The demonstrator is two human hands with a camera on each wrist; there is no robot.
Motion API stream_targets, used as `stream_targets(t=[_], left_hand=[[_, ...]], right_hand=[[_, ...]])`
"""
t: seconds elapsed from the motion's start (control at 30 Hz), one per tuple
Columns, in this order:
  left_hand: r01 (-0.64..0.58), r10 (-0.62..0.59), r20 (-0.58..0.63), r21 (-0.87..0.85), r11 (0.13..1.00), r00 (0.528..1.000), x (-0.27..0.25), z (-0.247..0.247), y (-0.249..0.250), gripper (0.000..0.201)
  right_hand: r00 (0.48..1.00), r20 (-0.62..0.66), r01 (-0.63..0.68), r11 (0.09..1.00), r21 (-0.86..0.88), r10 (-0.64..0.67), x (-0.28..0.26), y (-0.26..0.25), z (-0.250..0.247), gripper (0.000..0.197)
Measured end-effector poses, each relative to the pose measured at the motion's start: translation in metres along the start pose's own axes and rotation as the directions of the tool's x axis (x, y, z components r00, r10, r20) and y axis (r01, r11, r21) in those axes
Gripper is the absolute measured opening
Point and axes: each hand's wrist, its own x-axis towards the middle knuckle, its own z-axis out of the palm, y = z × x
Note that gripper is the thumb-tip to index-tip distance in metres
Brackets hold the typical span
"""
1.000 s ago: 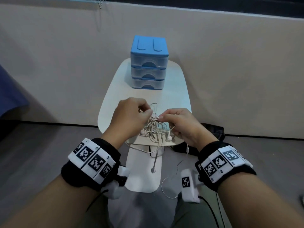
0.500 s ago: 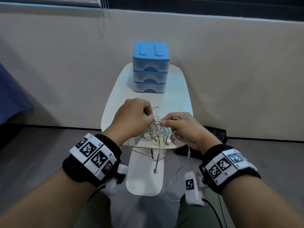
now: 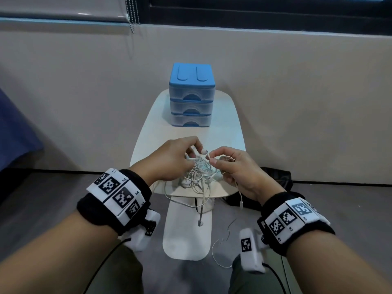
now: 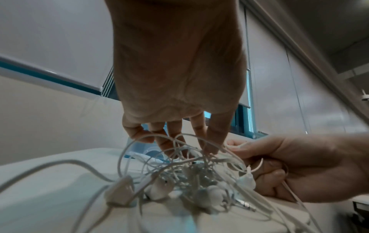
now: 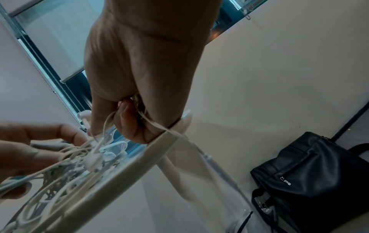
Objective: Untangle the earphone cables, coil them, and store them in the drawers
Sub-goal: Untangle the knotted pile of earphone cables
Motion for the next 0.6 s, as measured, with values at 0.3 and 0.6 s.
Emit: stream_targets(t=[0.3,0.6], left_hand=[[0.036,-0.042,0.010,0.345,0.938,0.999,0.004,0.005,0.015,0.011],[0.037,0.009,-0.180,0.254,0.967,0.984,0.001,-0.004,0.018,0.014]], right_hand=[[0.999,0.006,-0.036,0.989,-0.141,0.037,0.001,-0.024,-0.004,0.017],[0.991,0.119,0.053,0.648,-0.759,0.058,-0.002,-0.096,-0.010,0.006]])
